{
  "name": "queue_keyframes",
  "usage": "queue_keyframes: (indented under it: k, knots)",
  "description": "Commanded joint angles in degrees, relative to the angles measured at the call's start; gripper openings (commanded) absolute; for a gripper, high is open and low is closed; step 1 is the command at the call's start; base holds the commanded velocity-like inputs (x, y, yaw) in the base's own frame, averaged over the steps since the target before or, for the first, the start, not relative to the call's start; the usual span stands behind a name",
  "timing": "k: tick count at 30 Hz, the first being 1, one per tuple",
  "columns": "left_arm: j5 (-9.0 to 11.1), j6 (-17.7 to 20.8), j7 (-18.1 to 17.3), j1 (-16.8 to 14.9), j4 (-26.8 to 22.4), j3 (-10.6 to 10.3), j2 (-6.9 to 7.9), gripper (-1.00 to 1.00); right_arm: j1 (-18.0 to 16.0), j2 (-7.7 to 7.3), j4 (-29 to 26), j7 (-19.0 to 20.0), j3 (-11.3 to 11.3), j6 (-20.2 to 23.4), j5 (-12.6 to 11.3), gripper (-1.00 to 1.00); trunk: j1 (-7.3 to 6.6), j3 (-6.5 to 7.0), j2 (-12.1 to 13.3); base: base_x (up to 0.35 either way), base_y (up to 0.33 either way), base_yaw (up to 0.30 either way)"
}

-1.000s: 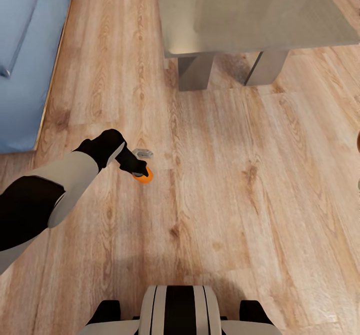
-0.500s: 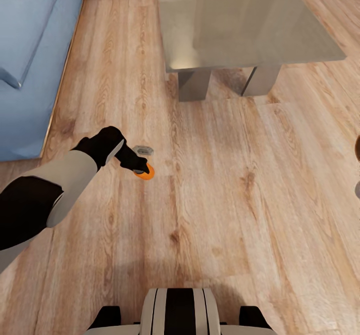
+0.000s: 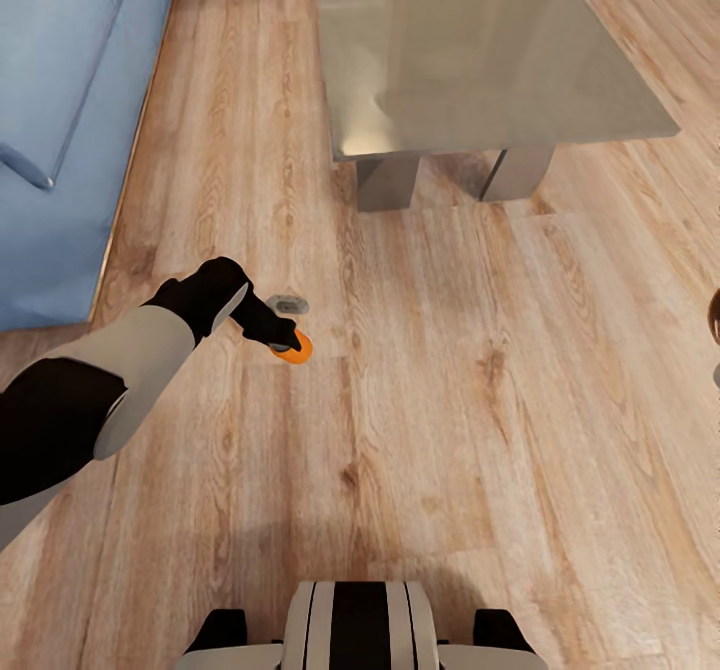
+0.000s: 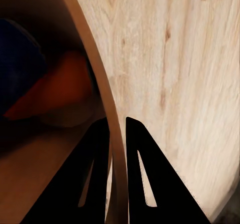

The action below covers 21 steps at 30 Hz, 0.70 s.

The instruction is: Put the three can of soda from the living room inside the tash can in the kitchen.

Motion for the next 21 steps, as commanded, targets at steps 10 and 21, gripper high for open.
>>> queue_keyframes:
  k: [10,21]
  knots:
    - [0.2,0.0,0.1,0.7,-0.1,1.5,-0.23,-1.0,0.0,-1.56,0.8,0.2,-2.2,-4.4,0.2,-1.0,-2.2,1.8,4.0,0.0,0.0,0.0]
    - [0.2,0.0,0.4,0.7,-0.1,3.2,-0.18,-1.0,0.0,-1.66,1.5,0.2,-10.8,-11.1,0.1,-1.0,-4.62,3.78,8.4,0.0,0.0,0.0]
